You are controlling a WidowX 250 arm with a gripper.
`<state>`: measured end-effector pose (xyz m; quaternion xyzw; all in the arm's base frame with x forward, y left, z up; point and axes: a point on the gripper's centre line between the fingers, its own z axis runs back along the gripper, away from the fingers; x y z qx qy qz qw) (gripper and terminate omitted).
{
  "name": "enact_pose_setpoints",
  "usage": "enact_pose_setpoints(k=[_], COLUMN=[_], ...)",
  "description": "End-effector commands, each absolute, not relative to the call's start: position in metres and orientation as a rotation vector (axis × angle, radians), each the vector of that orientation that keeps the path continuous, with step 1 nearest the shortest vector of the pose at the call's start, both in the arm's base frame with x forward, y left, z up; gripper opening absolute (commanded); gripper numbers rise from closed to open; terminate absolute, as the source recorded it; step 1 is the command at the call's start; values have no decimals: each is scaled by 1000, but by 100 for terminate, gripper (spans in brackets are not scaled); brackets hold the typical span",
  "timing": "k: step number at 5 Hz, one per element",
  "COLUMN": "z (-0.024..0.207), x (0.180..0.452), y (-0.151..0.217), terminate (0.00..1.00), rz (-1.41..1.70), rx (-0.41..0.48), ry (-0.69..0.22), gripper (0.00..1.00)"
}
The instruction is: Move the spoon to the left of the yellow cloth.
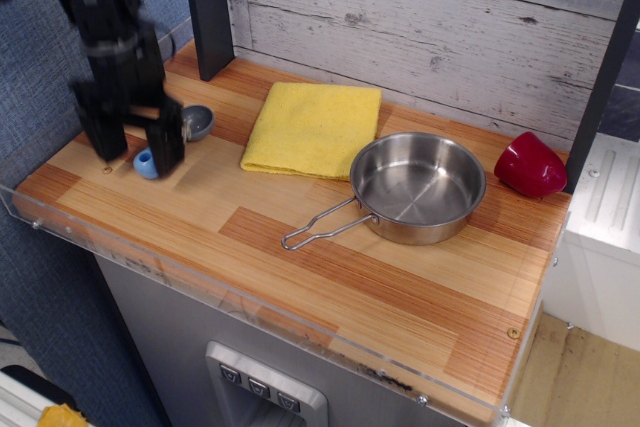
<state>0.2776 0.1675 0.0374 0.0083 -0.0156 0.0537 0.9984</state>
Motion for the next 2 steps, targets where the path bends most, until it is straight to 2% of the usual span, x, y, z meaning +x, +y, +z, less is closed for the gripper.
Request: enact_pose_setpoints(k=[1, 2], z=[155, 162], x=[278, 288], y=[135, 106], terminate=[0, 0], rz=[220, 254], rx=[56, 3], ry=[-129, -98], gripper=[100, 100])
